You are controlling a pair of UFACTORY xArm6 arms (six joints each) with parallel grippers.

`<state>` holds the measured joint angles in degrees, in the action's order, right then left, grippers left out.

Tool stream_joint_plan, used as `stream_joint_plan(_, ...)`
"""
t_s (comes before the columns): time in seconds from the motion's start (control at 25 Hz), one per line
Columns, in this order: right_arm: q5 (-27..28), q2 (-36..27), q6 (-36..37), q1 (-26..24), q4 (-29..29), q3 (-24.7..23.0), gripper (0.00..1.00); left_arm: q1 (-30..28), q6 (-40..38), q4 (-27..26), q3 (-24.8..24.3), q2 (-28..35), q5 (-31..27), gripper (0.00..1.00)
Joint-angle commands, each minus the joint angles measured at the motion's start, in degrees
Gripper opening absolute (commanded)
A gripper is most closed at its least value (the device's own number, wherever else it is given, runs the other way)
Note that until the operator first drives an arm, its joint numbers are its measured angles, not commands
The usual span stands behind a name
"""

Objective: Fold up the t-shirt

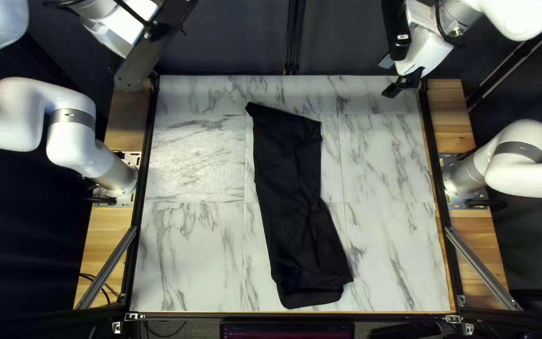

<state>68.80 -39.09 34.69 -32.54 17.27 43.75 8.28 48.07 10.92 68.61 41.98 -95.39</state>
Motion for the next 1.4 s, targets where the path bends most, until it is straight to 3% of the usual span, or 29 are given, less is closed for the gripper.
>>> stream_joint_plan(0.04, 0.0, 0.0, 0.0, 0.0, 0.0, 0.0, 1.00, 0.0, 0.0, 0.0, 0.0, 0.0, 0.0, 1.00)
stream_joint_plan(0.36, 0.0, 0.0, 0.0, 0.0, 0.0, 0.0, 1.00, 1.4, 0.8, -1.2, -1.0, 0.0, 1.5, 1.00)
stream_joint_plan(0.48, 0.0, 0.0, 0.0, 0.0, 0.0, 0.0, 1.00, 4.6, 3.5, -2.5, -7.5, -1.9, 12.3, 1.00)
stream_joint_plan(0.64, 0.0, 0.0, 0.0, 0.0, 0.0, 0.0, 1.00, 5.4, 3.7, -2.1, -13.8, -5.8, 22.5, 1.00)
stream_joint_plan(0.88, 0.0, 0.0, 0.0, 0.0, 0.0, 0.0, 1.00, 9.6, 4.4, -0.9, -27.7, -16.3, 47.0, 1.00)
stream_joint_plan(0.92, 0.0, 0.0, 0.0, 0.0, 0.0, 0.0, 1.00, 10.0, 4.9, -1.0, -28.6, -17.2, 48.9, 1.00)
stream_joint_plan(0.96, 0.0, 0.0, 0.0, 0.0, 0.0, 0.0, 1.00, 11.6, 6.9, -0.7, -31.2, -21.4, 56.1, 1.00)
stream_joint_plan(1.0, 0.0, 0.0, 0.0, 0.0, 0.0, 0.0, 1.00, 12.4, 8.2, -0.1, -31.6, -24.0, 58.7, 1.00)
stream_joint_plan(1.24, 0.0, 0.0, 0.0, 0.0, 0.0, 0.0, 1.00, 13.0, 9.3, 0.5, -31.3, -25.9, 59.2, 1.00)
stream_joint_plan(1.4, 0.0, 0.0, 0.0, 0.0, 0.0, 0.0, 1.00, 11.9, 1.8, 5.1, -30.9, -30.8, 63.3, 1.00)
